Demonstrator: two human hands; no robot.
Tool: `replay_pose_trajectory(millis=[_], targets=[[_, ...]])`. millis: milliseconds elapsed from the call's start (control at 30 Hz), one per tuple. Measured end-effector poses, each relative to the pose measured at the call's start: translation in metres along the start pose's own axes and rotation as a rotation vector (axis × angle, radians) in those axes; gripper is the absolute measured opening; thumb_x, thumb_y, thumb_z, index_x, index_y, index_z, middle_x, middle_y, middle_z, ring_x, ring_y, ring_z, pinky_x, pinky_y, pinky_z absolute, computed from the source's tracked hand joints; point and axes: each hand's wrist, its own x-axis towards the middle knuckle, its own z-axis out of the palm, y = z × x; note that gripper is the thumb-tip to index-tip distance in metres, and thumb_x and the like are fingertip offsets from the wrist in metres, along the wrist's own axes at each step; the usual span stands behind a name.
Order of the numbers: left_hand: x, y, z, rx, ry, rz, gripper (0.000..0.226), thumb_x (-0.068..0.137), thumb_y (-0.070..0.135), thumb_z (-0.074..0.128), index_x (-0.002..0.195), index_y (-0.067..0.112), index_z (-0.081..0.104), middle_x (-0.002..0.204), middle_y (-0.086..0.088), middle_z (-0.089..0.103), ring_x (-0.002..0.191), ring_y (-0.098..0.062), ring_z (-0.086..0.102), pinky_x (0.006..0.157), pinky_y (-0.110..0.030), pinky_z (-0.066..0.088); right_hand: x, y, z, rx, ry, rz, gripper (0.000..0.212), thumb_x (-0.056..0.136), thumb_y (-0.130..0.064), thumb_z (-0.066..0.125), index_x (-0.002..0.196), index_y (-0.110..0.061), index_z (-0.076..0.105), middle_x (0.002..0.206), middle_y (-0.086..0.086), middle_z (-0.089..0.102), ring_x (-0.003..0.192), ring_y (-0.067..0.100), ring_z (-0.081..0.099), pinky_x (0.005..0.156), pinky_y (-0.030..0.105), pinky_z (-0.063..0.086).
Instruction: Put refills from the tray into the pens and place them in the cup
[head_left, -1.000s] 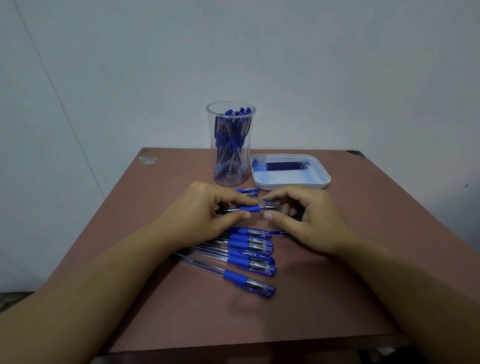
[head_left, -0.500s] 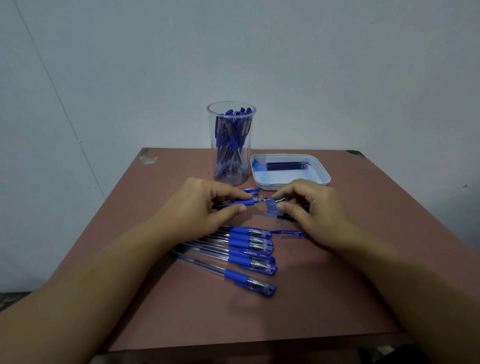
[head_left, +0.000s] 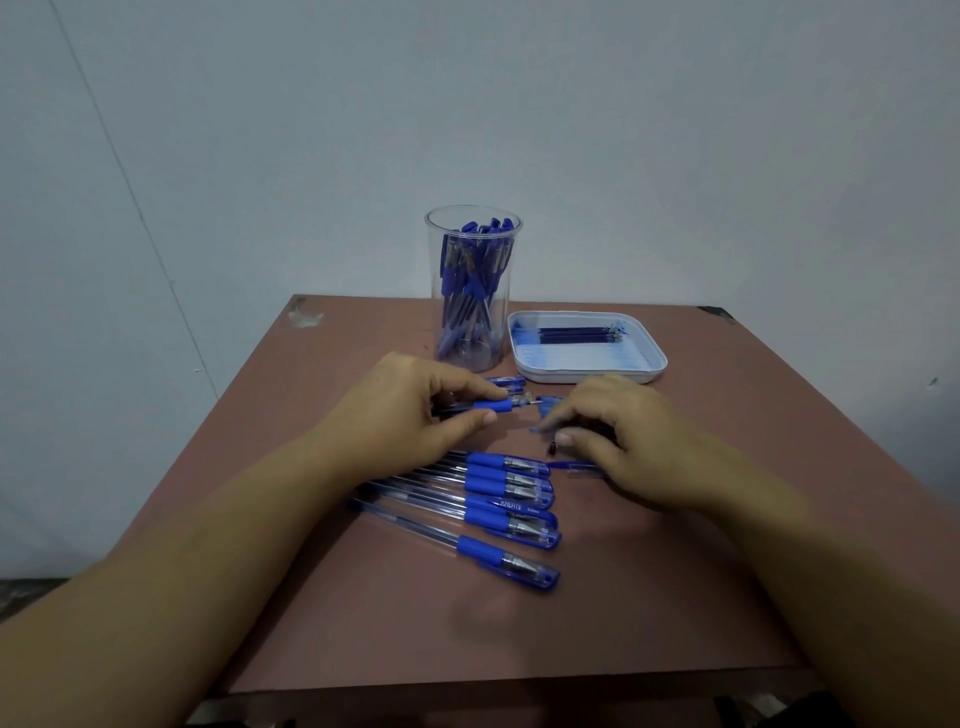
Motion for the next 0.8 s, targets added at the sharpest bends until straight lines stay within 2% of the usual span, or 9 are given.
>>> replay_pose_trajectory(millis=[100,167,267,333,433,500,600,667,800], targets=[[-0.001,0.001,0.001,-0.01,-0.01,0.014,0.026,0.086,0.032,0.074,0.111,0.036,0.072,0.091,0.014,0.074,0.073,-0.002,0.066,0.066,-0.026,0.055,-0.001,-0.004,-0.001,0.049,0.268,-0.035,0.017,0.086,-0.041,0.063,0.096,-0.028,0.067,0.086,-0.016,0.06,0.084,0.005,0.055,0.071,0.018,0.044],[-0.001,0.003,0.002,-0.02,-0.012,0.033,0.025,0.085,0.031,0.074,0.11,0.034,0.074,0.081,0.018,0.071,0.066,0.003,0.063,0.059,-0.013,0.046,0.002,-0.008,0.002,0.075,0.341,-0.041,0.021,0.084,-0.041,0.067,0.097,-0.025,0.068,0.086,-0.018,0.059,0.083,0.004,0.056,0.07,0.018,0.045],[-0.002,0.007,0.002,-0.021,-0.011,0.054,0.024,0.085,0.029,0.075,0.109,0.032,0.075,0.075,0.025,0.066,0.062,0.008,0.059,0.057,-0.005,0.039,0.006,-0.006,0.009,0.098,0.321,-0.072,0.016,0.084,-0.03,0.074,0.097,-0.022,0.072,0.086,-0.014,0.064,0.082,0.007,0.059,0.071,0.025,0.048],[-0.002,0.008,0.002,-0.019,-0.001,0.059,0.024,0.084,0.026,0.076,0.108,0.029,0.075,0.072,0.031,0.061,0.061,0.01,0.057,0.057,-0.004,0.038,0.007,-0.002,0.011,0.083,0.318,-0.091,0.01,0.085,-0.025,0.073,0.094,-0.022,0.073,0.084,-0.013,0.065,0.08,0.006,0.059,0.07,0.023,0.047],[-0.002,0.006,0.0,-0.023,0.007,0.035,0.025,0.084,0.026,0.076,0.107,0.034,0.074,0.079,0.025,0.068,0.063,0.005,0.06,0.059,-0.006,0.041,0.003,0.003,0.005,0.08,0.337,-0.049,0.003,0.085,-0.022,0.072,0.087,-0.021,0.072,0.081,-0.014,0.064,0.077,0.004,0.058,0.068,0.019,0.045],[-0.002,0.005,0.0,-0.021,0.007,0.031,0.026,0.084,0.027,0.075,0.109,0.035,0.073,0.087,0.019,0.072,0.068,0.003,0.062,0.061,-0.007,0.043,-0.001,0.008,-0.002,0.077,0.363,-0.012,0.007,0.084,-0.026,0.069,0.083,-0.019,0.07,0.079,-0.012,0.064,0.076,0.005,0.058,0.067,0.021,0.046],[-0.002,0.006,0.001,-0.024,0.01,0.032,0.026,0.084,0.026,0.076,0.108,0.034,0.074,0.082,0.028,0.067,0.067,0.006,0.061,0.06,-0.005,0.041,-0.006,0.011,-0.008,0.1,0.376,0.024,0.01,0.083,-0.031,0.073,0.086,-0.022,0.071,0.083,-0.012,0.065,0.078,0.007,0.059,0.067,0.022,0.047],[-0.003,0.006,0.002,-0.024,0.003,0.035,0.025,0.084,0.027,0.076,0.108,0.035,0.074,0.078,0.029,0.066,0.065,0.004,0.06,0.058,-0.007,0.04,-0.005,0.005,-0.005,0.118,0.359,0.011,0.015,0.08,-0.033,0.076,0.092,-0.026,0.07,0.086,-0.014,0.065,0.081,0.007,0.059,0.069,0.019,0.047],[-0.002,0.007,0.002,-0.034,-0.004,0.065,0.026,0.084,0.027,0.076,0.108,0.036,0.073,0.088,0.021,0.072,0.07,0.001,0.064,0.06,-0.008,0.042,0.003,-0.001,0.006,0.128,0.269,-0.059,0.02,0.08,-0.033,0.075,0.1,-0.032,0.07,0.089,-0.024,0.062,0.085,0.004,0.059,0.072,0.017,0.047]])
